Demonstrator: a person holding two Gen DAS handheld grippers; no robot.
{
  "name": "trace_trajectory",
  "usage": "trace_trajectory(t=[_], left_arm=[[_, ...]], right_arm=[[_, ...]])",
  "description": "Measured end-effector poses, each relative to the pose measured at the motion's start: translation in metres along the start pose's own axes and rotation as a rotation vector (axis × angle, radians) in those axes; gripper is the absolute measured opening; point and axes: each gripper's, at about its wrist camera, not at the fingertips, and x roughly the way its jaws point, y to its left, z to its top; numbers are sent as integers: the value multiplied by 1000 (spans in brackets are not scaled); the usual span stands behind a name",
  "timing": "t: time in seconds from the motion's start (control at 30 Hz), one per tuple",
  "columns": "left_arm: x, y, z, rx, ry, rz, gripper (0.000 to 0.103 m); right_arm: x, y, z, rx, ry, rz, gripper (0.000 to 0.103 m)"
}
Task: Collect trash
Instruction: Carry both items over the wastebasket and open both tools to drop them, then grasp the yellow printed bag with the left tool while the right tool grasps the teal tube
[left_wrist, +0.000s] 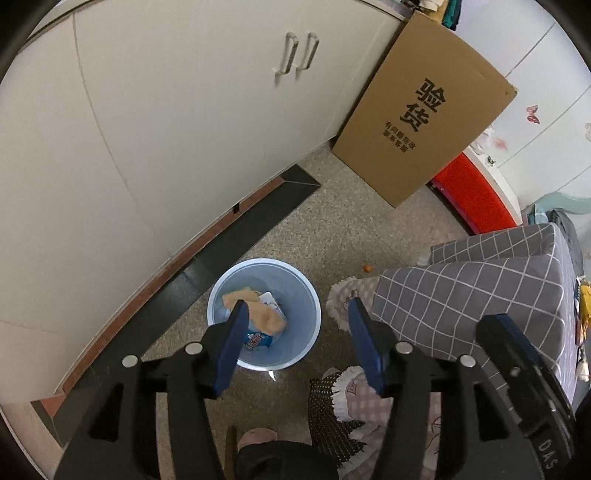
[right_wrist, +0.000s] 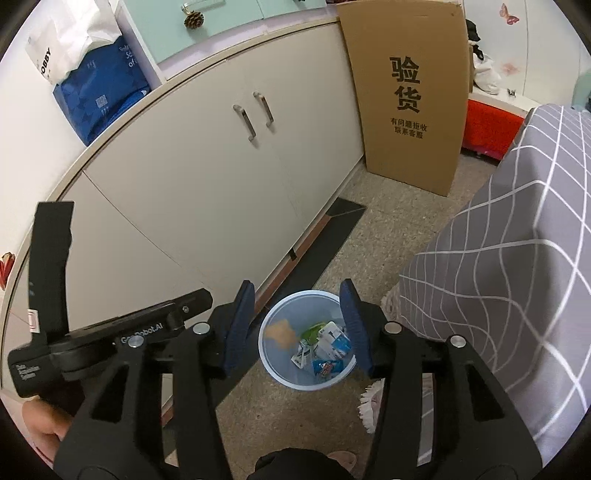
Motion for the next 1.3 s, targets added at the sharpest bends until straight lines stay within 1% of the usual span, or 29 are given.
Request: trace_trajectory(t=[0.2,0.4,0.63,0.73,0.8,1.0,1.17,1.3], left_arm=[[-16,-9,-9,18,-17,-13,65],[-48,-30,-18,47,-77,-29,71],[-89,-86,-28,136,-165,-72,73],[-99,-119,-34,192,-188,-93,74],[-103,-145,-38,234,-199,-101,74],[-103,-222,-56,364,-207,-140,74],[-95,-302,-78,509,-216,-185,74],[-88,-363,-96,639,-233,-224,74]], right_arm=[[-15,-5,0,12,-22,4,48],[-43,-18,0,48,-65,12,48],[-95,-58,1,115,-153,0,50],[-122,-84,1,145,-200,-30,53],[-144,-108,0,164,-239,-71,53],[-190,-175,-7,228,-313,-173,55],[-224,-235,-18,314,-373,-265,57],[-243,-276,-22,378,-404,-318,57]])
